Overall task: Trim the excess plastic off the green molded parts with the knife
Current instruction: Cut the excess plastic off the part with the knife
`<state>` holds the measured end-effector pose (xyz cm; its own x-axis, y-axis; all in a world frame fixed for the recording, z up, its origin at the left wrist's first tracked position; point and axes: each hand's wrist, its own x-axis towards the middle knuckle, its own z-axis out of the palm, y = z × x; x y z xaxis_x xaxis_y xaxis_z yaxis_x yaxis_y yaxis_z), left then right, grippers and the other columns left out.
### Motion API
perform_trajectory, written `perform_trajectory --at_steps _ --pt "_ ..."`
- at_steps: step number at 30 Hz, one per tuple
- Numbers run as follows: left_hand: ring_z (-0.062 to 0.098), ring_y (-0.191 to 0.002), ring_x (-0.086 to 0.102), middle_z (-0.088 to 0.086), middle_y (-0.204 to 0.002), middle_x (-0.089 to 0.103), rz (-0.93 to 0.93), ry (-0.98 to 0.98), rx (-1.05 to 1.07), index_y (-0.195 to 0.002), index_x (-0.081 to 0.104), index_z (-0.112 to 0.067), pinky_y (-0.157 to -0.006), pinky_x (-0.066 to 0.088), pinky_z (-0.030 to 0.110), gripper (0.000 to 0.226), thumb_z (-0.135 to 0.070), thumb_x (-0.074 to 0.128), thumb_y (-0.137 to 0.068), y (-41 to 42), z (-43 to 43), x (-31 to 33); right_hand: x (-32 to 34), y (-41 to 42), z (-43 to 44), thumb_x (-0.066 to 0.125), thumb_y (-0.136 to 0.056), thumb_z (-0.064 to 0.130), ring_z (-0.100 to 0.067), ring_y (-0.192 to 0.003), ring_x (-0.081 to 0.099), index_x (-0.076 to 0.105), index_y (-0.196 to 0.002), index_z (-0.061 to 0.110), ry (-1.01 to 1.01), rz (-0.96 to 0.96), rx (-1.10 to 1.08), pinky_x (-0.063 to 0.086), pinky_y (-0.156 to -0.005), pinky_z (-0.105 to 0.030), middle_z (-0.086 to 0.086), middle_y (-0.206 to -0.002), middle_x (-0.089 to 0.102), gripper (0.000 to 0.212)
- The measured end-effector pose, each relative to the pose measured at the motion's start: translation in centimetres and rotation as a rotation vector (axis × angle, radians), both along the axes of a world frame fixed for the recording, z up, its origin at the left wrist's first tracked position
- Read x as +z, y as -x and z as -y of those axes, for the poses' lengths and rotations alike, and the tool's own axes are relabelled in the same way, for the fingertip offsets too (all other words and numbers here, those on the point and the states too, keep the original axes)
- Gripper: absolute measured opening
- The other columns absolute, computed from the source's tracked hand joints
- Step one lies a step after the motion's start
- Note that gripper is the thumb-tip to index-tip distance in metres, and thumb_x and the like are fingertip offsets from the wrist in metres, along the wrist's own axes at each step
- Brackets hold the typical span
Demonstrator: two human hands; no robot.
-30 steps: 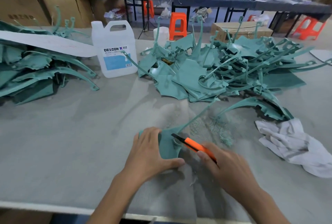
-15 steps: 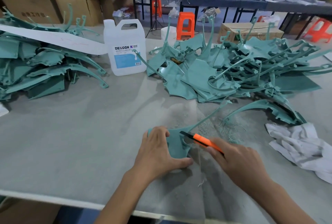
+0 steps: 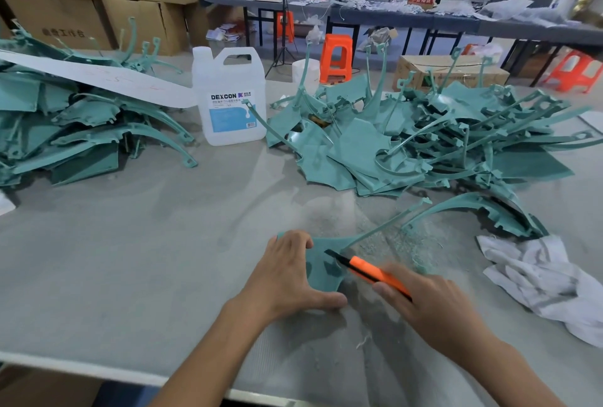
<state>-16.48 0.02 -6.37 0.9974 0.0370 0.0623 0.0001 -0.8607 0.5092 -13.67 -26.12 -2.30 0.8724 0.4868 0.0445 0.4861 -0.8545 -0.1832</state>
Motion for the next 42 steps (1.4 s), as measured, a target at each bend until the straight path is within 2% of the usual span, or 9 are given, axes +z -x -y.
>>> perform_trajectory --at_steps 2,4,7,12,20,23,32,37,42 --pt "0.01 -0.104 0.036 -0.021 -0.112 0.035 -0.026 -0.025 -0.019 -0.115 0.029 -0.039 -0.084 0.038 0.027 0.096 -0.096 0.061 -0.045 -0.1 -0.1 0.2 0.0 0.0 0.4 0.016 -0.088 0.074 -0.013 -0.073 0.065 0.053 -0.118 0.041 0.011 0.021 -0.007 0.047 -0.063 -0.031 0.011 -0.076 0.063 0.057" --pt "0.012 -0.123 0.033 -0.017 -0.132 0.036 -0.011 -0.108 -0.045 -0.127 0.039 -0.036 -0.104 0.036 0.034 0.101 -0.1 0.052 -0.051 0.1 -0.2 -0.1 -0.1 -0.2 1.1 0.012 -0.086 0.075 -0.012 -0.072 0.064 0.052 -0.117 0.042 -0.009 0.041 -0.026 0.046 -0.062 -0.029 0.013 -0.077 0.062 0.06" --pt "0.02 -0.145 0.008 -0.002 -0.16 0.011 -0.047 -0.179 0.024 -0.144 0.04 -0.046 -0.121 0.016 0.042 0.105 -0.103 0.036 -0.056 0.7 -0.5 -0.2 -0.1 -0.1 1.8 0.017 -0.086 0.077 -0.008 -0.066 0.059 0.05 -0.117 0.048 -0.096 -0.069 0.024 0.042 -0.058 -0.022 0.013 -0.073 0.06 0.054" --pt "0.019 -0.152 0.006 -0.001 -0.168 0.0 -0.184 -0.077 0.039 -0.153 0.023 -0.049 -0.123 0.012 0.038 0.112 -0.097 0.043 -0.054 0.8 -2.0 0.1 -0.1 -0.4 2.3 0.028 -0.087 0.074 -0.002 -0.086 0.06 0.054 -0.121 0.052 -0.176 -0.156 0.068 0.048 -0.075 -0.025 0.024 -0.098 0.061 0.048" --pt "0.012 -0.153 0.008 -0.01 -0.168 0.003 -0.171 0.005 0.07 -0.157 0.022 -0.037 -0.124 0.018 0.037 0.125 -0.091 0.057 -0.051 0.9 -2.3 0.3 -0.1 -1.2 1.7 0.02 -0.086 0.078 0.004 -0.073 0.054 0.034 -0.123 0.062 -0.061 -0.157 0.169 0.038 -0.062 -0.017 0.032 -0.083 0.055 0.042" --pt "0.011 -0.153 0.008 -0.012 -0.168 0.002 -0.178 0.006 0.07 -0.157 0.021 -0.037 -0.123 0.019 0.036 0.123 -0.09 0.059 -0.052 1.0 -2.2 0.4 -0.6 -1.8 1.6 0.016 -0.087 0.077 -0.004 -0.074 0.056 0.041 -0.124 0.053 -0.067 -0.107 0.132 0.043 -0.065 -0.024 0.025 -0.087 0.056 0.051" --pt "0.01 -0.153 0.007 -0.013 -0.168 0.001 -0.195 0.014 0.062 -0.157 0.02 -0.037 -0.123 0.02 0.037 0.124 -0.089 0.06 -0.052 1.1 -2.2 0.7 -0.5 -2.2 1.5 0.019 -0.087 0.077 0.001 -0.07 0.057 0.049 -0.122 0.05 -0.067 -0.095 0.101 0.045 -0.062 -0.021 0.023 -0.084 0.06 0.053" --pt "0.014 -0.152 0.007 -0.011 -0.168 -0.001 -0.217 -0.022 0.108 -0.158 0.018 -0.037 -0.122 0.017 0.038 0.128 -0.098 0.05 -0.051 1.0 -1.7 0.5 -0.2 -2.0 2.6 0.033 -0.092 0.069 0.004 -0.065 0.052 0.053 -0.12 0.05 -0.096 -0.065 0.008 0.038 -0.058 -0.019 0.029 -0.078 0.055 0.04" --pt "0.022 -0.131 0.024 0.001 -0.153 0.022 -0.122 -0.227 0.186 -0.156 0.026 -0.035 -0.11 0.026 0.036 0.133 -0.109 0.026 -0.045 0.4 0.0 0.2 -0.7 0.2 2.5 0.038 -0.089 0.069 -0.005 -0.073 0.06 0.054 -0.107 0.056 -0.297 -0.157 0.024 0.047 -0.061 -0.028 0.017 -0.083 0.063 0.027"
